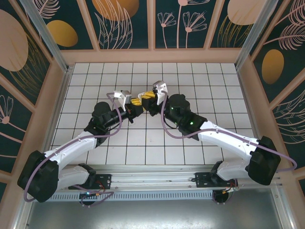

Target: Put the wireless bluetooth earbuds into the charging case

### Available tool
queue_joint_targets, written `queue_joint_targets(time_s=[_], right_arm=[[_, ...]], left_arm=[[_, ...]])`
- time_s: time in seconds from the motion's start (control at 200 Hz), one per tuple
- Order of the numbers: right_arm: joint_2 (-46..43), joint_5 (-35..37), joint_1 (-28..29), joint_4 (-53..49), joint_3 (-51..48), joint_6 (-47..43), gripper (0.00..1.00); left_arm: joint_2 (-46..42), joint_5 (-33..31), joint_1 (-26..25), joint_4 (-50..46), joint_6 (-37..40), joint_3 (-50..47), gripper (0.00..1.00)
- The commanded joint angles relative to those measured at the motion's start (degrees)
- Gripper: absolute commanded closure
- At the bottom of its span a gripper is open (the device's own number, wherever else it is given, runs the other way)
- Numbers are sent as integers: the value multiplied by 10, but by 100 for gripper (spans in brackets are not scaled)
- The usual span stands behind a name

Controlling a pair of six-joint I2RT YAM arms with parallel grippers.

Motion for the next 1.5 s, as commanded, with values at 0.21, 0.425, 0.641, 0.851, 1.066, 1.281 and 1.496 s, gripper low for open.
queue_joint_targets(time_s=[0.21, 0.425, 0.641, 0.851, 1.066, 1.281, 1.496], right_arm=[[1, -66, 8, -15, -14, -4, 74], [11, -64, 7, -30, -6, -3, 73], [11, -35, 7, -46, 7, 12, 64], [6, -25, 7, -57, 20, 20, 60], [-5, -19, 7, -65, 32, 24, 60], [-17, -12, 6, -88, 55, 43, 54], [-6, -7, -12, -129, 97, 94, 48]], left_arm=[[-19, -3, -1, 69, 12, 10, 100], [-20, -6, -2, 62, 20, 12, 100], [-20, -5, -2, 57, 22, 14, 100], [-19, -3, -1, 53, 21, 14, 100], [-21, -2, -2, 46, 24, 16, 100], [-20, -1, -1, 40, 25, 16, 100], [-17, 3, -1, 38, 24, 19, 100]])
